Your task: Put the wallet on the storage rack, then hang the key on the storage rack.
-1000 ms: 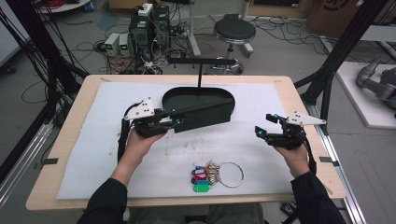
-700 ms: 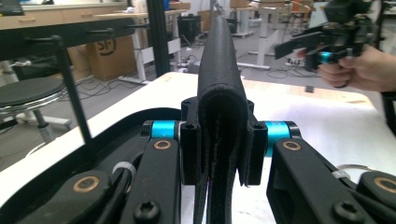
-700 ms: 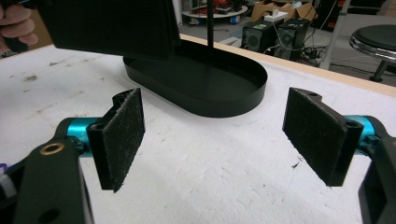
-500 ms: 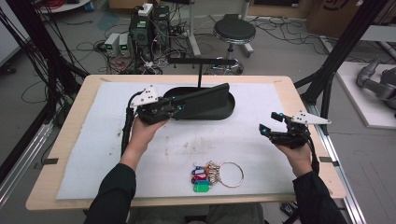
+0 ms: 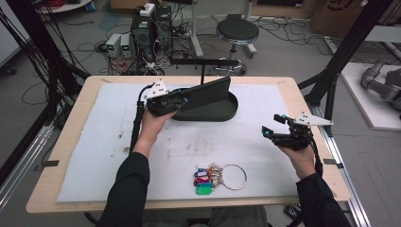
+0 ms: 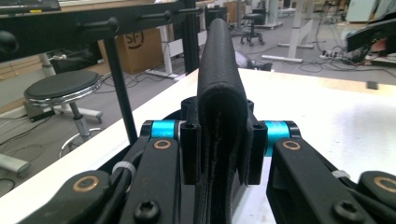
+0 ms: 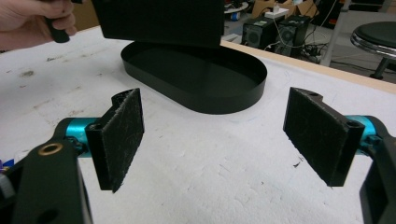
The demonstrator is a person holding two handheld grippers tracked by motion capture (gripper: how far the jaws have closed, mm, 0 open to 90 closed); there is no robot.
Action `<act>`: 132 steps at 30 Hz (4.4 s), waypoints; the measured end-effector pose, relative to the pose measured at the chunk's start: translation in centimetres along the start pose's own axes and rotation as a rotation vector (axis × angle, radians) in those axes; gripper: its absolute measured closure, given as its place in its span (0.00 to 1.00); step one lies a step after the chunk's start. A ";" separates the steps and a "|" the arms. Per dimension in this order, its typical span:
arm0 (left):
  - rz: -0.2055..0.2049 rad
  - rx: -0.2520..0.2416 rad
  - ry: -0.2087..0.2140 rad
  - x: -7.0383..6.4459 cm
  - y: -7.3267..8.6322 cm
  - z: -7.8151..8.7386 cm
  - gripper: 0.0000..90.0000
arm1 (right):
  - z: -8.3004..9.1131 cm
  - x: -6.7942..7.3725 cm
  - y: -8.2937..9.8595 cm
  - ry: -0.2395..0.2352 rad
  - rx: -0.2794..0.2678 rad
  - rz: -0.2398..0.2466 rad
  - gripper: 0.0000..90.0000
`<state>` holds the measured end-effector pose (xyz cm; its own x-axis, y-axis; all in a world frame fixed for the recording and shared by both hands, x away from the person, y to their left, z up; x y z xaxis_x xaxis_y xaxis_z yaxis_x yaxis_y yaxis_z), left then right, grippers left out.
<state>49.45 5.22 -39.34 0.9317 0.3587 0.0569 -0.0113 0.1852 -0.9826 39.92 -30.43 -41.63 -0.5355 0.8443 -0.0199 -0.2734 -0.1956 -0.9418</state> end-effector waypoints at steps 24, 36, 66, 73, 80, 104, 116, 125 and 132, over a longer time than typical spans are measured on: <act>0.051 0.033 -0.083 3.2 5.0 -2.6 0.82 | -0.3 0.0 0.2 -0.004 0.015 -0.007 0.23; 0.069 0.037 -0.104 3.8 5.9 -2.6 0.82 | -0.3 0.0 0.4 -0.013 0.018 -0.009 0.23; 0.079 0.133 -0.167 3.4 5.6 -2.2 0.43 | -0.3 0.1 0.5 -0.010 0.016 -0.008 0.23; 0.068 0.178 -0.232 3.3 5.2 -1.7 0.34 | -0.2 0.1 0.4 -0.009 0.013 -0.005 0.23; 0.063 0.165 -0.270 2.7 4.5 0.1 0.33 | -0.2 0.1 0.4 -0.007 0.013 -0.003 0.23; 0.104 0.061 -0.292 -3.8 1.9 7.5 0.23 | 0.1 -0.5 0.3 0.024 0.011 -0.039 0.23; 0.167 0.110 -0.325 -7.8 3.9 10.9 0.23 | 0.3 -0.4 0.7 0.026 0.016 -0.032 0.23; 0.199 0.102 -0.367 -8.1 5.6 12.9 0.24 | 1.0 -0.4 0.7 0.037 0.003 -0.033 0.23; 0.174 0.077 -0.390 -7.8 5.6 13.6 0.26 | 1.0 -0.7 0.7 0.043 0.004 -0.040 0.23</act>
<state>37.17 15.91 -42.88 0.7068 0.7067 -0.0312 -0.1970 0.1543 -0.9682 39.29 -31.62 -41.96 -0.4895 0.8720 0.0037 -0.2975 -0.1630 -0.9407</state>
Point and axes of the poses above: each handheld gripper's, and its own axes: z roughly backward along the jaws, y roughly out of its underside, x roughly to its left, the point moved 7 cm from there along -z, roughly forward along the jaws, and after that the axes turned 11 degrees about y, right-handed, at the moved point
